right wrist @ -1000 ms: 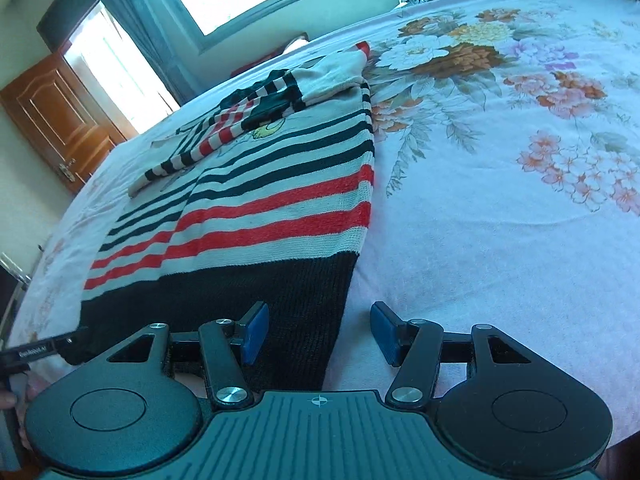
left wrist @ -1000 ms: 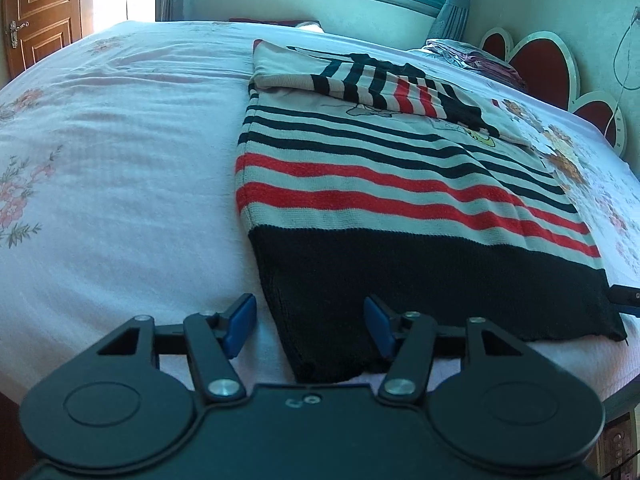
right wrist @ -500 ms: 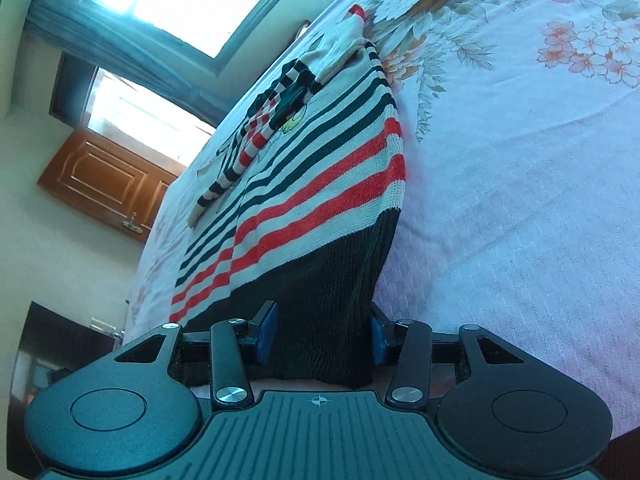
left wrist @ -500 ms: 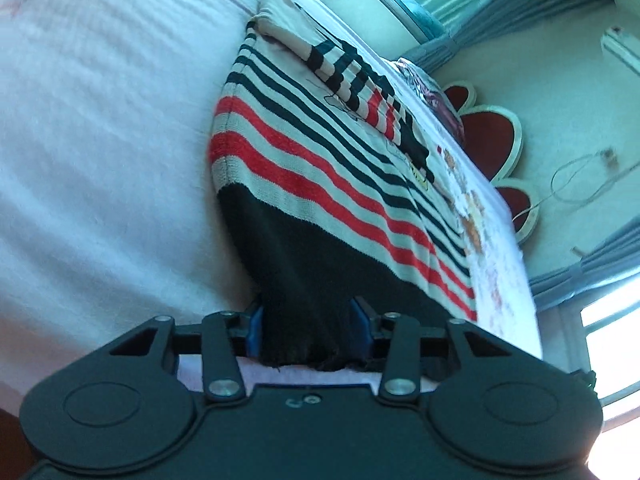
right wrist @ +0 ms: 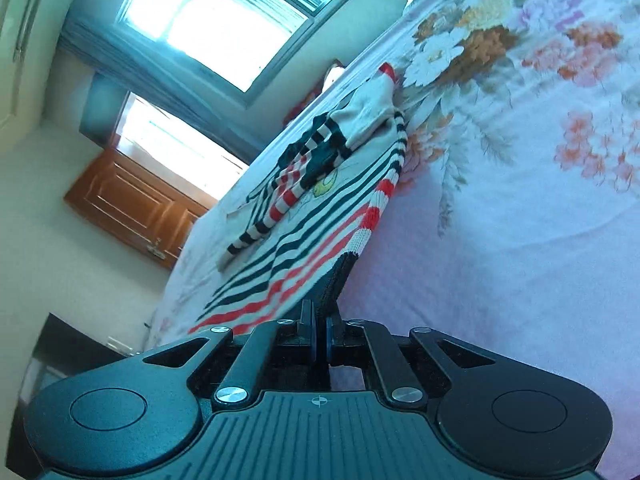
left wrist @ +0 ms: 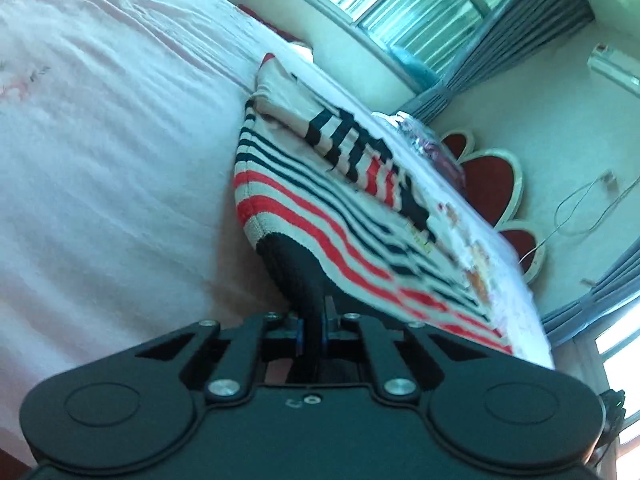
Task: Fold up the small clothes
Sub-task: 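Lift the hem with both tools and fold it over toward the black collar, then release the hem at the collar and press the fold flat with both tools, then move both tools to a side edge of the folded sweater, then grasp the side edge with the right tool while the left tool grasps it too, then lift the side with both tools, fold it over the other half, open both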
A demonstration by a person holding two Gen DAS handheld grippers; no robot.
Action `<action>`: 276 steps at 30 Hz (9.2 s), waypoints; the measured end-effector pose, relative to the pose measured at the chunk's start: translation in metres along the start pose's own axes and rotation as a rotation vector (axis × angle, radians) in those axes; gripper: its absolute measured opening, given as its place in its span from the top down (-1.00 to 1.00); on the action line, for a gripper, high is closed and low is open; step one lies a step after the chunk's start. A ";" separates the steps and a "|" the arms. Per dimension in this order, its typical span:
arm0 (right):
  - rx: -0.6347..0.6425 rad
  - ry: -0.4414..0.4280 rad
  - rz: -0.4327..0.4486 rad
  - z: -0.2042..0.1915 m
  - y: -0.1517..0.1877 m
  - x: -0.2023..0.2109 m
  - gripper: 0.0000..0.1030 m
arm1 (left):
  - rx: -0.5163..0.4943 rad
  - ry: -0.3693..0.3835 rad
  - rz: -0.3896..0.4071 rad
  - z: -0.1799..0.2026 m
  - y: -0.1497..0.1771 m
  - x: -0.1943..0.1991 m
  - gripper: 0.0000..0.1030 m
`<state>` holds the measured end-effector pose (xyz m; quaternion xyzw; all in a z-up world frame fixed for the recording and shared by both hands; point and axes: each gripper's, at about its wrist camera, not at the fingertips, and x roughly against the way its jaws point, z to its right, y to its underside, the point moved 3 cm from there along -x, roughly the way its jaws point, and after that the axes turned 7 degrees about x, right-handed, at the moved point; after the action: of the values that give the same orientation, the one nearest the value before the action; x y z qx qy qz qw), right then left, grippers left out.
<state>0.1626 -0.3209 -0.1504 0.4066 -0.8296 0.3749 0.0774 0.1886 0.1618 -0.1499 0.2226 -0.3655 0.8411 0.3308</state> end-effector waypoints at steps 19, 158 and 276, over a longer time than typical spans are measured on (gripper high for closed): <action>0.030 0.023 0.077 -0.030 -0.162 -0.087 0.93 | 0.109 0.192 0.160 0.051 -0.145 -0.060 0.88; 0.440 0.509 -0.111 -0.003 -0.167 -0.190 -0.03 | -0.435 -0.382 0.164 0.060 -0.146 -0.150 0.13; 0.130 0.192 0.141 0.059 -0.258 -0.096 -0.32 | -0.393 0.047 0.001 0.298 -0.071 -0.223 0.13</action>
<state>0.4250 -0.4021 -0.0897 0.3139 -0.8188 0.4695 0.1036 0.4312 -0.1167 -0.0653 0.1339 -0.5148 0.7586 0.3761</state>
